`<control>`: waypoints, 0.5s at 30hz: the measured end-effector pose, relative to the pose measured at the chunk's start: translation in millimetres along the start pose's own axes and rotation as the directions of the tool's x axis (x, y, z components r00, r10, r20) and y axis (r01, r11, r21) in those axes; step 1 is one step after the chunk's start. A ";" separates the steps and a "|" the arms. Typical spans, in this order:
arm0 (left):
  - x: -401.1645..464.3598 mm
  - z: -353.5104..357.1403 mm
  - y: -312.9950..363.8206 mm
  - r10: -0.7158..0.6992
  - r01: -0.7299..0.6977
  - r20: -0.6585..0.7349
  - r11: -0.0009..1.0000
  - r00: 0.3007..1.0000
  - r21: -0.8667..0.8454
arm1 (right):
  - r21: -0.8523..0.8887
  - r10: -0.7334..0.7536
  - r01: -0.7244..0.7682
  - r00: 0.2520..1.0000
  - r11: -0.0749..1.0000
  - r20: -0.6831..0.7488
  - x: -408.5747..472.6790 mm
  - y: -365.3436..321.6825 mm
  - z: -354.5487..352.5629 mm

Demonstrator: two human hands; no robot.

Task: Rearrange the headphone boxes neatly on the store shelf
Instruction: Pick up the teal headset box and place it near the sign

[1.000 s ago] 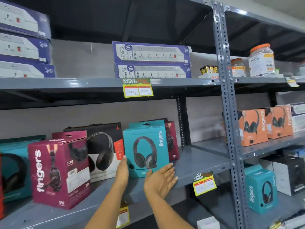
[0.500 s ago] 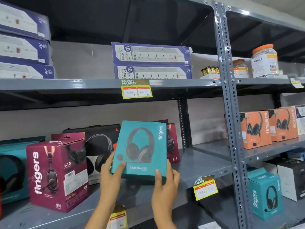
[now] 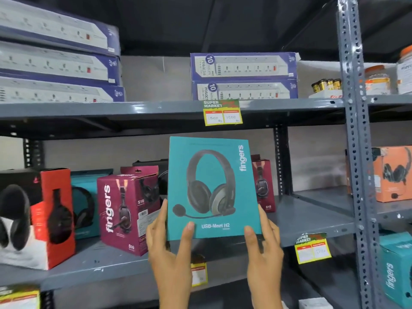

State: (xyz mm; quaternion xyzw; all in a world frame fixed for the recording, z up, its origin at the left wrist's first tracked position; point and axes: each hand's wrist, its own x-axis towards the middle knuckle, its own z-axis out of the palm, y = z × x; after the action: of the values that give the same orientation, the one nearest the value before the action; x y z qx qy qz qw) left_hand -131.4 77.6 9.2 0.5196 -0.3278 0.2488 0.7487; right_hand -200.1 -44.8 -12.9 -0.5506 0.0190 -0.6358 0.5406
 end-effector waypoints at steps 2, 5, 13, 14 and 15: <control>-0.4 -2.3 4.8 0.001 -0.001 -0.002 1.000 1.000 -0.010 | 0.015 0.000 0.000 1.000 1.000 0.011 -0.9 -5.6 -0.1; -2.4 -11.6 13.7 0.041 -0.042 -0.033 0.999 0.999 -0.027 | 0.040 -0.020 0.020 1.000 0.999 0.020 -5.0 -13.9 -0.4; 9.9 -110.3 45.3 0.253 -0.219 -0.151 0.953 0.956 0.207 | 0.292 -0.020 -0.073 0.952 0.953 0.305 -44.4 -23.7 59.4; 10.9 -127.4 49.6 0.275 -0.230 -0.164 0.940 0.947 0.251 | 0.316 -0.012 -0.110 0.933 0.942 0.359 -51.8 -23.4 73.6; 12.7 -144.4 54.2 0.289 -0.230 -0.176 0.927 0.941 0.296 | 0.329 0.002 -0.150 0.912 0.932 0.411 -59.0 -22.7 89.0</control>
State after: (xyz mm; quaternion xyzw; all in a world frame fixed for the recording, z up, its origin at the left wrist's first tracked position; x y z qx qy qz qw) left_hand -128.1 232.2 16.7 0.5387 -0.2734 0.4437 0.6620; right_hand -162.4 57.3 -4.0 -0.5623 -0.1859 -0.4795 0.6476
